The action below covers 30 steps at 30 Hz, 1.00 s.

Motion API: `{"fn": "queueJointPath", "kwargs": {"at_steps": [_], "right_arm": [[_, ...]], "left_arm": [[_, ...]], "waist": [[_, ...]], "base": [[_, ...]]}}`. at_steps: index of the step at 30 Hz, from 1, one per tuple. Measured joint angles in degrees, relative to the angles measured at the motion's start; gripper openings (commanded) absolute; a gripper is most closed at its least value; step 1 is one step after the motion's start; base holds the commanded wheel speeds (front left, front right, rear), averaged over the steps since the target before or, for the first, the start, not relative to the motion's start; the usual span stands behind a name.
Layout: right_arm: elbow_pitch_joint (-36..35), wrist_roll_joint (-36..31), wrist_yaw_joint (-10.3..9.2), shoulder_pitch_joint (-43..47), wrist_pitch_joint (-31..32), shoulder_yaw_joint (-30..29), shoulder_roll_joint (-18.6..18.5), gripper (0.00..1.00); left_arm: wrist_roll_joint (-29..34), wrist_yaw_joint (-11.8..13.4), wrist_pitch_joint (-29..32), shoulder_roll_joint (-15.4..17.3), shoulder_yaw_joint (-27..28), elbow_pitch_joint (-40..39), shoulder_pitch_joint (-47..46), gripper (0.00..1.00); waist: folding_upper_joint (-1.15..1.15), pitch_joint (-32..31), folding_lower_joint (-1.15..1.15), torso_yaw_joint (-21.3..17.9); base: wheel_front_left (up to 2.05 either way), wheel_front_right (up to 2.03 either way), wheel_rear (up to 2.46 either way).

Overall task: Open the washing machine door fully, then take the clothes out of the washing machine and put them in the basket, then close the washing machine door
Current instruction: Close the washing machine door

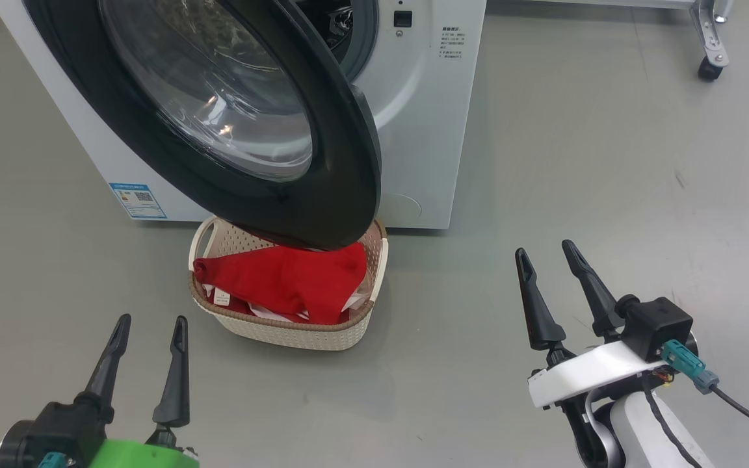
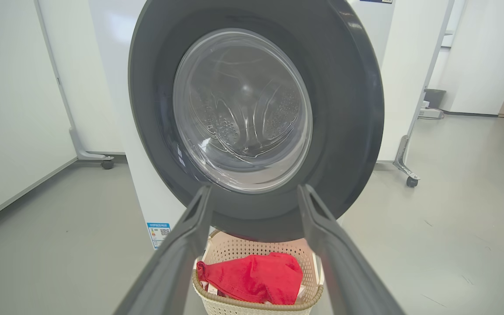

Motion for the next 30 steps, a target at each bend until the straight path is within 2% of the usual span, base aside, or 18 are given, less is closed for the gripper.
{"fn": "queueJointPath", "kwargs": {"at_steps": [3,4,5,6,14,25,30], "right_arm": [[-0.3,-0.1,0.00,0.0,0.0,-0.2,0.0,1.00],[-0.3,-0.3,0.00,0.0,0.0,-0.1,0.0,0.51],[-0.5,-0.8,0.00,-0.1,0.0,0.2,0.0,0.11],[-0.8,-1.2,0.00,-0.3,0.0,0.6,-0.1,0.00],[-1.7,-4.3,0.01,-4.4,0.0,4.7,-2.3,0.00],[-0.8,-4.6,0.02,-13.4,1.6,16.7,-5.1,0.00],[0.5,-4.3,0.02,-17.8,2.7,19.3,-6.5,0.00]], "left_arm": [[0.3,-0.5,0.0,-0.3,0.0,-0.1,0.0,1.00],[0.3,-0.5,0.0,-0.5,0.0,-0.1,0.0,1.00],[0.3,-0.5,0.0,-0.7,0.0,-0.2,0.0,1.00],[0.3,-0.6,0.0,-0.9,0.0,-0.3,0.0,1.00],[1.3,-1.5,0.0,-1.7,-0.3,-0.6,-0.2,1.00],[2.3,-2.5,0.0,-3.0,-2.4,-0.6,-2.8,1.00],[2.3,-2.7,0.0,-3.7,-3.3,-0.4,-4.0,1.00]], "waist": [[0.00,0.5,0.00,0.2],[0.00,0.7,0.00,0.3],[0.00,1.0,0.00,0.4],[0.00,1.2,0.00,0.5],[0.00,3.7,0.00,1.6],[0.00,7.4,0.00,5.1],[0.00,9.4,0.00,7.3]], "base": [[0.00,0.00,0.00],[0.00,0.00,0.00],[0.00,0.00,0.00],[0.00,0.00,0.00],[0.00,0.00,0.00],[0.00,0.00,0.00],[0.00,0.00,0.00]]}}
